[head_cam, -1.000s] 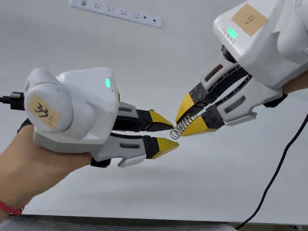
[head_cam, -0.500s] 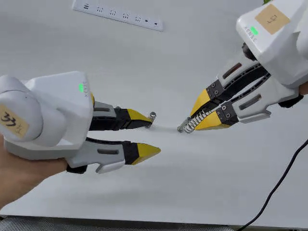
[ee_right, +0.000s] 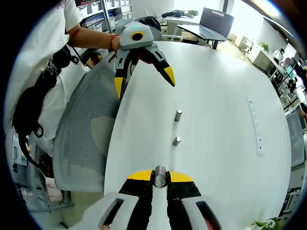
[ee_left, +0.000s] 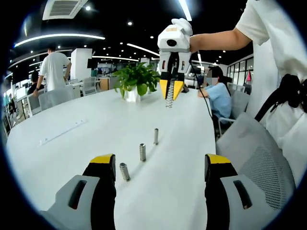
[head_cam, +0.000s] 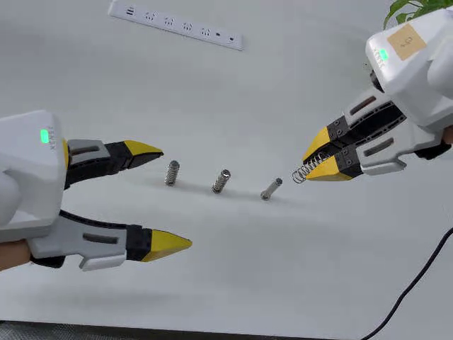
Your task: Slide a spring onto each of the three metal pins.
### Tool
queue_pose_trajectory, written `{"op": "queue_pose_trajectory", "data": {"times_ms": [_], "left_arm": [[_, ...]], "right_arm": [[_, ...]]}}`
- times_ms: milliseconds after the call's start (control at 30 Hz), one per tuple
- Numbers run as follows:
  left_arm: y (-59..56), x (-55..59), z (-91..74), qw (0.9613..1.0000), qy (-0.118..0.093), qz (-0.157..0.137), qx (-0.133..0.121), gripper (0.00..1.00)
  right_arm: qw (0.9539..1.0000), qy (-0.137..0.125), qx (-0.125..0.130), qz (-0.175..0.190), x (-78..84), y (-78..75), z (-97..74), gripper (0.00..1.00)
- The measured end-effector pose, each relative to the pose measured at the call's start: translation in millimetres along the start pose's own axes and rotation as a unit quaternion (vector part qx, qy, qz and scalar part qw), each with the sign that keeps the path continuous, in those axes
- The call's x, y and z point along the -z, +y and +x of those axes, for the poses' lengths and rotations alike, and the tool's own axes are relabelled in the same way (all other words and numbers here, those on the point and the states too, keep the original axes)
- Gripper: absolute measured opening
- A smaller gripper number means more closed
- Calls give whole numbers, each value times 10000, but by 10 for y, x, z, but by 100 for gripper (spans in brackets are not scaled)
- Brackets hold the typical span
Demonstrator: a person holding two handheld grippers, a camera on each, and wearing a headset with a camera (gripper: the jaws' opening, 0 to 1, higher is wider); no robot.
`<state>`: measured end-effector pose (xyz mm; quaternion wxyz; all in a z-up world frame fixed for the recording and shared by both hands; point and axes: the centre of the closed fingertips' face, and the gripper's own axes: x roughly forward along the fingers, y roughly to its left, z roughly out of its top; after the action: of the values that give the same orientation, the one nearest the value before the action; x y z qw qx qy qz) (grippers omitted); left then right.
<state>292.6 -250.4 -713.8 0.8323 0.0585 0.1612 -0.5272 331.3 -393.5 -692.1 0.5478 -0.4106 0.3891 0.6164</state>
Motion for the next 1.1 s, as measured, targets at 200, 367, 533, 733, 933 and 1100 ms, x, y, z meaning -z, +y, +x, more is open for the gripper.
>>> {"op": "queue_pose_trajectory", "data": {"times_ms": [200, 367, 533, 733, 933, 1100], "left_arm": [[69, 40, -14, 9998, -217, -18, 7, 94], [81, 138, 4, 9998, -211, -2, 53, 99], [92, 213, 6, 9998, -175, -100, 96, 99], [114, 284, -1, 9996, -140, -233, 67, 99], [135, 302, -1, 9994, -154, -294, 16, 99], [139, 304, 3, 9993, -177, -320, 12, 99]], "right_arm": [[9997, 153, 128, 172, 95, -131, 92, 6], [9991, 290, 185, 238, 191, -213, 166, 6], [9987, 351, 193, 330, 272, -276, 268, 6], [9983, 406, 186, 369, 352, -326, 382, 6], [9982, 425, 144, 407, 380, -339, 485, 6], [9980, 444, 124, 428, 393, -335, 532, 6]]}}
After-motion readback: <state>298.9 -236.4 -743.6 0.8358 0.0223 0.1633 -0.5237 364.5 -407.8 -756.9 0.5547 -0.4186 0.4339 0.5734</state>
